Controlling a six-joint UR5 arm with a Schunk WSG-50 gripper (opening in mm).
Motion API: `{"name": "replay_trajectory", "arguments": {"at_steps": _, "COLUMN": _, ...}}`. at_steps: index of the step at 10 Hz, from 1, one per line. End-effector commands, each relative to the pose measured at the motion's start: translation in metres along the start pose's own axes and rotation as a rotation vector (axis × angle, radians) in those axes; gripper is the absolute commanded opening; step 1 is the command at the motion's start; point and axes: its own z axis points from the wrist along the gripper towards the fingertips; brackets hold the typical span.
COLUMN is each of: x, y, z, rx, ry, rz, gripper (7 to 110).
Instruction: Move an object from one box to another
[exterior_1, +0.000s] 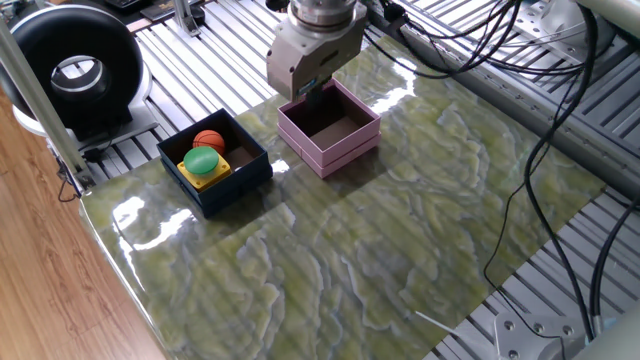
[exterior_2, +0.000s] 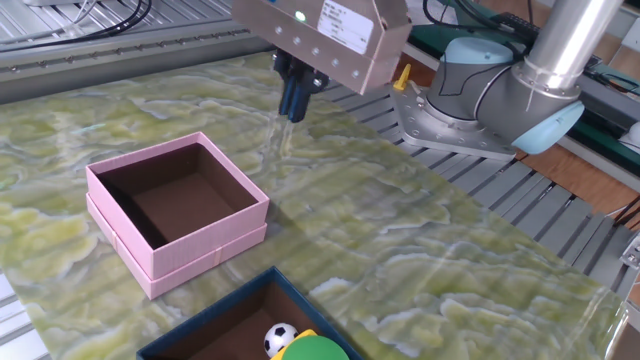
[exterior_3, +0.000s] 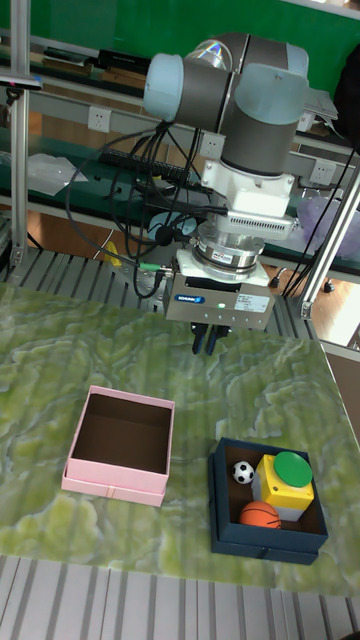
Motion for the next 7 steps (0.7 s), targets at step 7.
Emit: {"name": "replay_trajectory", "arguments": {"at_steps": 7, "x": 0.001, "y": 0.027, "z": 0.012, "rx": -0.039, "ry": -0.028, "rz": -0.053, "gripper": 22}}
